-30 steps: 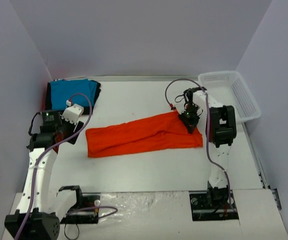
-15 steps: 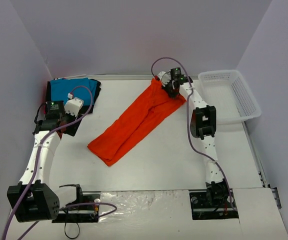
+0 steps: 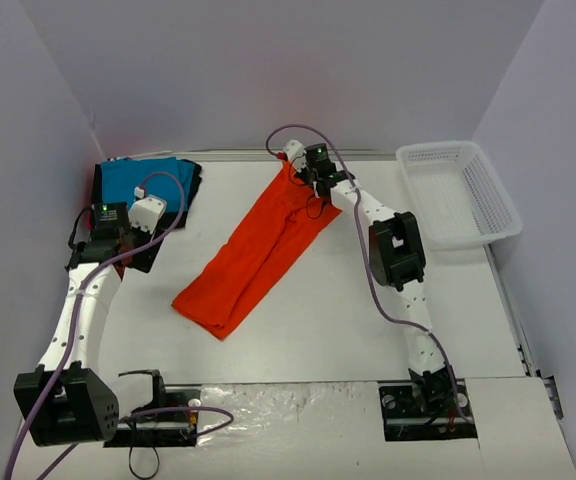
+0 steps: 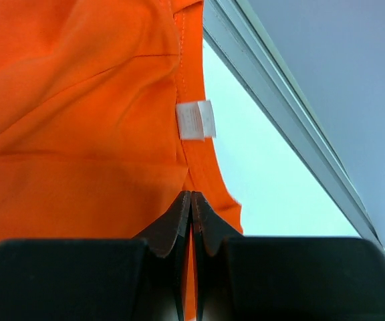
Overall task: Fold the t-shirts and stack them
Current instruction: Rotate the tshirt 90 degrees
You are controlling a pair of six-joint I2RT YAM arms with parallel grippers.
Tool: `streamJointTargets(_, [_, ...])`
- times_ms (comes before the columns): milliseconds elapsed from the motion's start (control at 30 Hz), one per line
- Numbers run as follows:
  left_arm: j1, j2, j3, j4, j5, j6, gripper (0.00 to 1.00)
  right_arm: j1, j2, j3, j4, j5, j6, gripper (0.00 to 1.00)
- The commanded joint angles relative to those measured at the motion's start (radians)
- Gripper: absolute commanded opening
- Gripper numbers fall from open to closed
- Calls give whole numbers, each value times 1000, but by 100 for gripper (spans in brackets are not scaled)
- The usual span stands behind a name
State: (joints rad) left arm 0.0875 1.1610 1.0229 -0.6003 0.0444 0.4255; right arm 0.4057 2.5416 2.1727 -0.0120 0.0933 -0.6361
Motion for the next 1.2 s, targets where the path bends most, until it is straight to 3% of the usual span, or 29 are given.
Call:
streamJointTargets(0, [9,-50,9,17,21,-30,63,18,-283,-108,116,74,55,0])
streamJointTargets(100, [9,-90,-12,27,38,-31,64,50,-461,-264,61,-62,104,0])
streamJointTargets(167, [9,-112,-21,25,51,-33,64,80,-556,-342,-76,-186,128,0])
streamJointTargets(333, [12,-127,-34,34,69,-47,65,179,-610,-441,-319,-377,135,0])
streamJointTargets(533, [40,-156,-32,69,19,-100,64,301,-517,-449,-396,-397,134,0])
streamJointTargets(800, [178,-221,-47,103,54,-189,64,442,-367,-283,-453,-432,157,0])
streamJointTargets(1000, [219,-204,-60,93,86,-192,65,502,-276,-243,-479,-438,151,0])
streamJointTargets(1167, [225,-192,-55,91,100,-192,65,512,-257,-307,-496,-437,142,0])
